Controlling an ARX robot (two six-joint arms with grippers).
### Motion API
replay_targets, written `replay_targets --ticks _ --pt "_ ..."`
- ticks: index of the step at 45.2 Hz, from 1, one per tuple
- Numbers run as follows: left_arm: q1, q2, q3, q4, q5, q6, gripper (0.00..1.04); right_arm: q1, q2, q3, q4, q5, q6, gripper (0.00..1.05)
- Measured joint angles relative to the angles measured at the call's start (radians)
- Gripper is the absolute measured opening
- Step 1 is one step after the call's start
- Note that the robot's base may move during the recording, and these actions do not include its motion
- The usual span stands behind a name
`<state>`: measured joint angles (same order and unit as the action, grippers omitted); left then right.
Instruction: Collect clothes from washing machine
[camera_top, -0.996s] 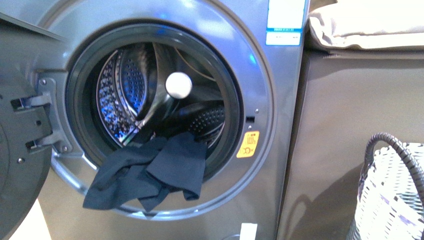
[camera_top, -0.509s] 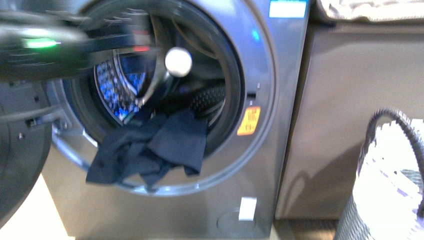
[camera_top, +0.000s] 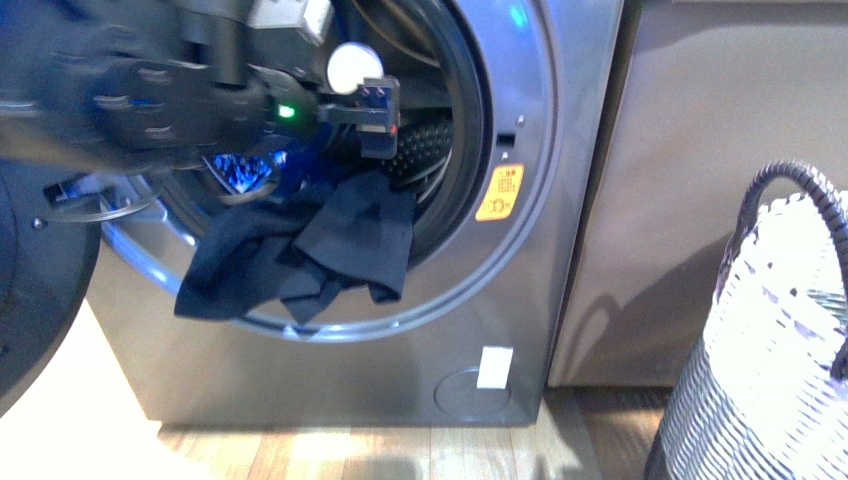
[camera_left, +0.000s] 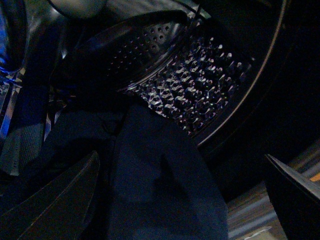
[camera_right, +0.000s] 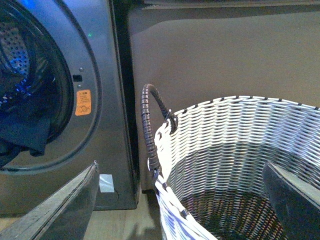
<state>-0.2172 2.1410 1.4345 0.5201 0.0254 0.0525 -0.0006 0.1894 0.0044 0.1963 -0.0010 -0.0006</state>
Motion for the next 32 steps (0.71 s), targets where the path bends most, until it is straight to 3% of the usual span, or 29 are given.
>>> replay_targets --ticks 17,32 --pt "0.025 0.225 0.32 -0.169 -0.078 0.026 0.98 0.0 0.0 0.0 0.0 0.0 0.0 0.97" --pt "0.043 0.377 0.559 -0.376 -0.082 0.048 0.98 0.0 0.0 0.0 0.0 0.0 0.0 0.97"
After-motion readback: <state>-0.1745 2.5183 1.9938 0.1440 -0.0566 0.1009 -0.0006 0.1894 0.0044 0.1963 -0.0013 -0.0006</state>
